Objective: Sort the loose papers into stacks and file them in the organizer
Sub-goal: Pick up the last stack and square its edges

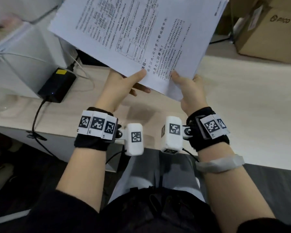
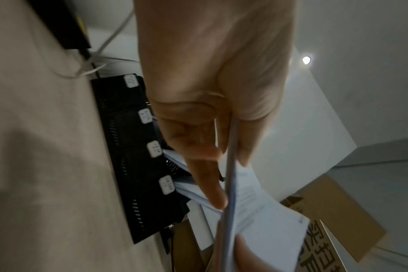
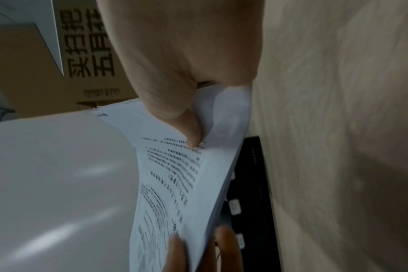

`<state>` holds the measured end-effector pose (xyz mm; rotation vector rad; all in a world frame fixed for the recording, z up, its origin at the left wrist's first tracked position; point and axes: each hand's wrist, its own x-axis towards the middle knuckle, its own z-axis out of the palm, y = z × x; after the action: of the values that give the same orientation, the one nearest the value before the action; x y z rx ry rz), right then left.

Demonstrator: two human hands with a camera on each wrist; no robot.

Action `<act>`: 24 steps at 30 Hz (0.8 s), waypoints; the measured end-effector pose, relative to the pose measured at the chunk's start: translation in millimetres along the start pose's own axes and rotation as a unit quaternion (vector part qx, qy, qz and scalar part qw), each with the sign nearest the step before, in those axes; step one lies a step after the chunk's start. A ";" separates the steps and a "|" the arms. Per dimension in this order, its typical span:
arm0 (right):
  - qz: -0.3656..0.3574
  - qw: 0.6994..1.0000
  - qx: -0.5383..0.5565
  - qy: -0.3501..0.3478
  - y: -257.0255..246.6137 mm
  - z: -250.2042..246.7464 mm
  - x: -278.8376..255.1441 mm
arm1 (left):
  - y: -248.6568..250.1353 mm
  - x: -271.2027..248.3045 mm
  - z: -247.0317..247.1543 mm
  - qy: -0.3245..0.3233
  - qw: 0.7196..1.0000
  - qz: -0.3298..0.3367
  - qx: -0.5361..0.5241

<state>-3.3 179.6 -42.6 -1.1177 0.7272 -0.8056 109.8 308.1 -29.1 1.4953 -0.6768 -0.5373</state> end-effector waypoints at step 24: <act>-0.008 0.980 -0.197 -0.030 25.5 99.6 110.0 | 16.9 134.9 -132.6 0.375 0.880 0.114 0.268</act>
<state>141.8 139.9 -50.4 -1.4991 0.8498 -0.6517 296.8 308.8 3.7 1.9262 -0.3737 0.4576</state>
